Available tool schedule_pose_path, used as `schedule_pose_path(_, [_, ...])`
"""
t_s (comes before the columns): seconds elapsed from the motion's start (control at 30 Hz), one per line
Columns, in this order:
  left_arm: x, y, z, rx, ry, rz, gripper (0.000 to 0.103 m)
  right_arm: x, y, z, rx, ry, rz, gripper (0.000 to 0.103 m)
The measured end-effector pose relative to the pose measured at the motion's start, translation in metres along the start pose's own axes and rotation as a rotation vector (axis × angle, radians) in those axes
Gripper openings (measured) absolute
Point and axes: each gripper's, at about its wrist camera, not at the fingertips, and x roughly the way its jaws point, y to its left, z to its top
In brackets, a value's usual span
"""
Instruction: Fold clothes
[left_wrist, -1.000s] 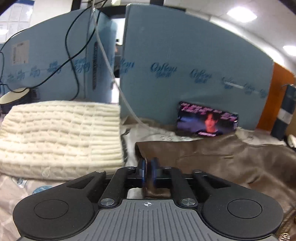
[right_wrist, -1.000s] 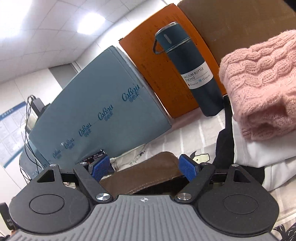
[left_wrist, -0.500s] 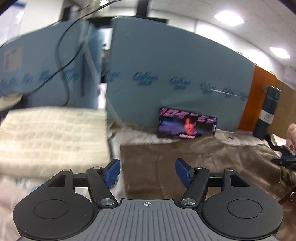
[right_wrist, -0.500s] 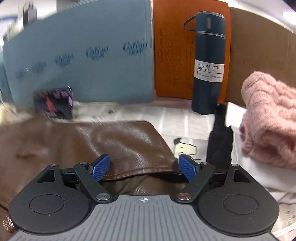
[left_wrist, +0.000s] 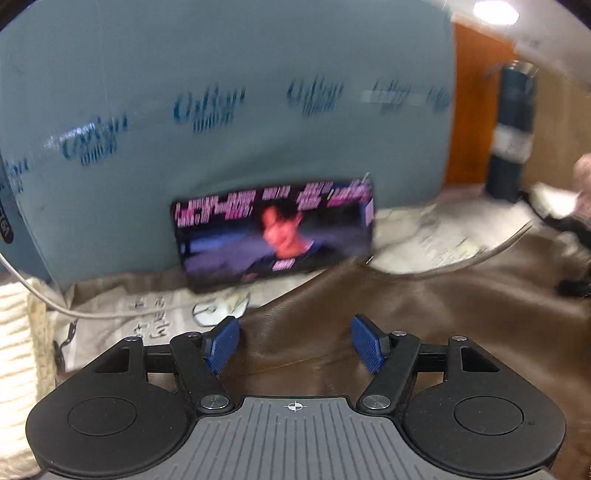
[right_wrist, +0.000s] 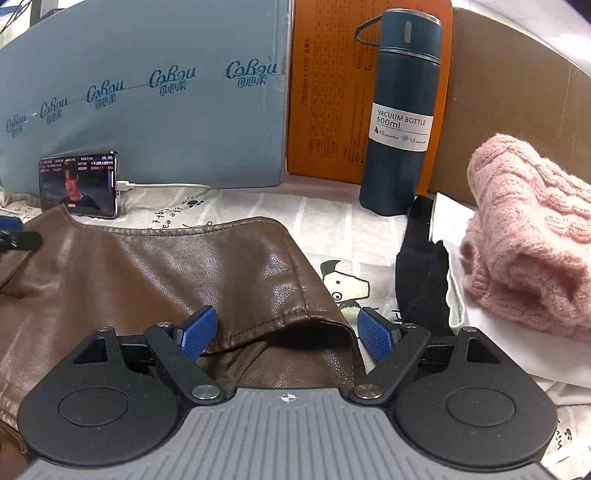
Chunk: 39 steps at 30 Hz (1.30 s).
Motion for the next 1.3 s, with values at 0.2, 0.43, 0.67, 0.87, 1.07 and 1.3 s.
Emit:
schedule_pose_path(0.2, [-0.036, 0.005, -0.003, 0.025, -0.059, 0.041, 0.079, 0.0, 0.001, 0.0, 0.002, 0.006, -0.004, 0.087])
schedule_pose_path(0.43, [-0.133, 0.027, -0.035, 0.013, -0.165, 0.098, 0.085, -0.004, -0.001, -0.001, -0.007, 0.008, -0.004, 0.089])
schedule_pose_path(0.67, [-0.209, 0.028, -0.125, -0.158, -0.096, -0.042, 0.085, -0.031, -0.005, 0.005, 0.013, -0.096, 0.015, 0.089])
schedule_pose_path(0.87, [-0.216, 0.003, -0.154, -0.101, -0.044, -0.039, 0.062, -0.075, 0.002, 0.009, 0.006, -0.21, 0.057, 0.093])
schedule_pose_path(1.07, [-0.22, -0.012, -0.151, 0.009, -0.112, 0.043, 0.004, -0.098, 0.014, -0.013, -0.042, -0.185, 0.159, 0.093])
schedule_pose_path(1.3, [-0.21, -0.021, -0.149, 0.082, -0.099, 0.098, 0.005, -0.12, 0.009, -0.044, -0.123, -0.204, 0.288, 0.094])
